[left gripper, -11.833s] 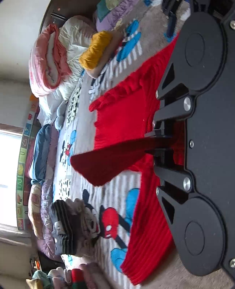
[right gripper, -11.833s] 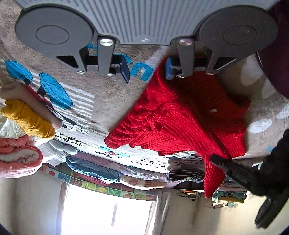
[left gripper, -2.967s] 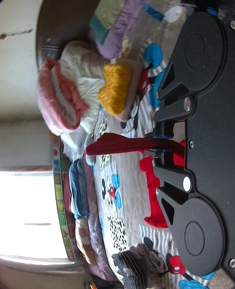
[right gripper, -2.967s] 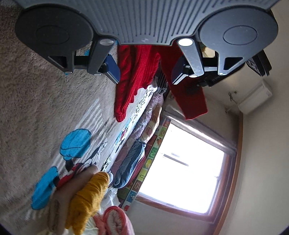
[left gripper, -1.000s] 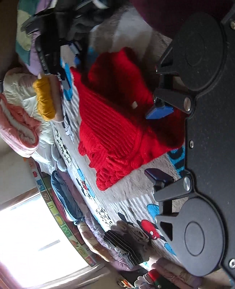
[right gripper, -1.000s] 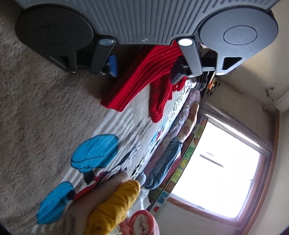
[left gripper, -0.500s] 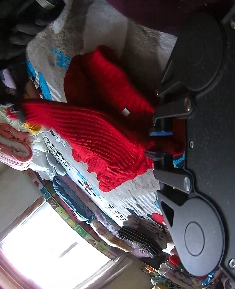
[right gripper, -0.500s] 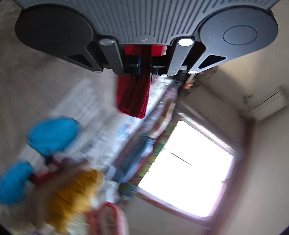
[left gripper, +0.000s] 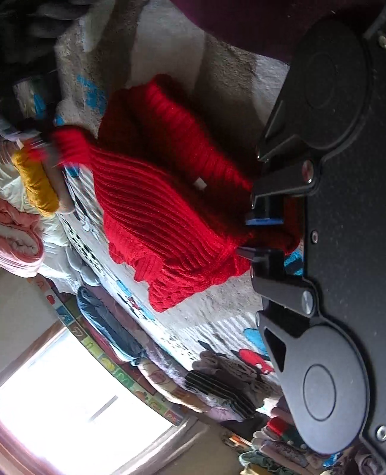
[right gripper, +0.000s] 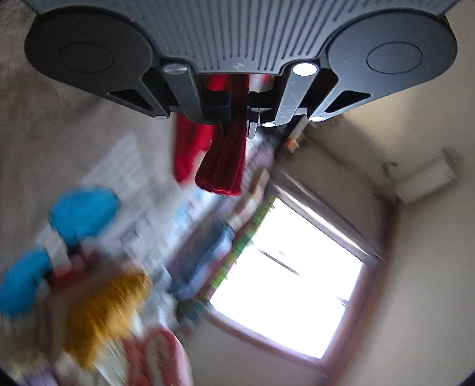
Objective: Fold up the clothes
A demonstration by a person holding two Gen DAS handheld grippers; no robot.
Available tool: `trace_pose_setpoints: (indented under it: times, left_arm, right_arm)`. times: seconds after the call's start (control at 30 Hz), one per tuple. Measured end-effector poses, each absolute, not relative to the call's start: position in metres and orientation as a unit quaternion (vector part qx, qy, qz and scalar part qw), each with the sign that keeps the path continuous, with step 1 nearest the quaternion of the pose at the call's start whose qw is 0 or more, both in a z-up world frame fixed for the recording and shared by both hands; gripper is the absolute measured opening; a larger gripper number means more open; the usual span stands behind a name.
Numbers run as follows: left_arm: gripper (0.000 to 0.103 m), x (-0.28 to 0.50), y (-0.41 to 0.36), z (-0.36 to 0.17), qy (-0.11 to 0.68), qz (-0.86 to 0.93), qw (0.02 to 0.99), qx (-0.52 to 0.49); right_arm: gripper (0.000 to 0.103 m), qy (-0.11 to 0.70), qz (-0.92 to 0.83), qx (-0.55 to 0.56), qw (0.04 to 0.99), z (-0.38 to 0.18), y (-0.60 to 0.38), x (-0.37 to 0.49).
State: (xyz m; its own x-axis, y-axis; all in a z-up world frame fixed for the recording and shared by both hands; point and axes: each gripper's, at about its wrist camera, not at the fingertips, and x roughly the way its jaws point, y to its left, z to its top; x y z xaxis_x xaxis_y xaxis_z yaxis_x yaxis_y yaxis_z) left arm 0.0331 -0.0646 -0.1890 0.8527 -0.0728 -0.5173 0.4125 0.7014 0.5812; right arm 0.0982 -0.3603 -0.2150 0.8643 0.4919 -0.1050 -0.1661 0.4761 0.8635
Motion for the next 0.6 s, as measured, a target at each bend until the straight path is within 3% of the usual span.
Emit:
trace_pose_setpoints:
  times: [0.1, 0.2, 0.4, 0.6]
  left_arm:
    - [0.012, 0.034, -0.06, -0.181, 0.249, -0.148, 0.894, 0.341]
    - [0.02, 0.033, -0.041, -0.158, 0.268, -0.188, 0.904, 0.276]
    - [0.02, 0.044, 0.012, -0.115, 0.255, -0.178, 0.941, 0.136]
    - [0.02, 0.094, 0.004, -0.108, 0.237, -0.148, 0.95, 0.142]
  right_arm:
    - [0.011, 0.228, 0.158, 0.492, 0.826, -0.244, -0.358, 0.116]
    - [0.011, 0.231, 0.146, 0.495, 0.825, -0.255, -0.355, 0.117]
    - [0.011, 0.219, 0.149, 0.5, 0.825, -0.258, -0.355, 0.112]
    - [0.012, 0.207, 0.155, 0.503, 0.825, -0.257, -0.357, 0.107]
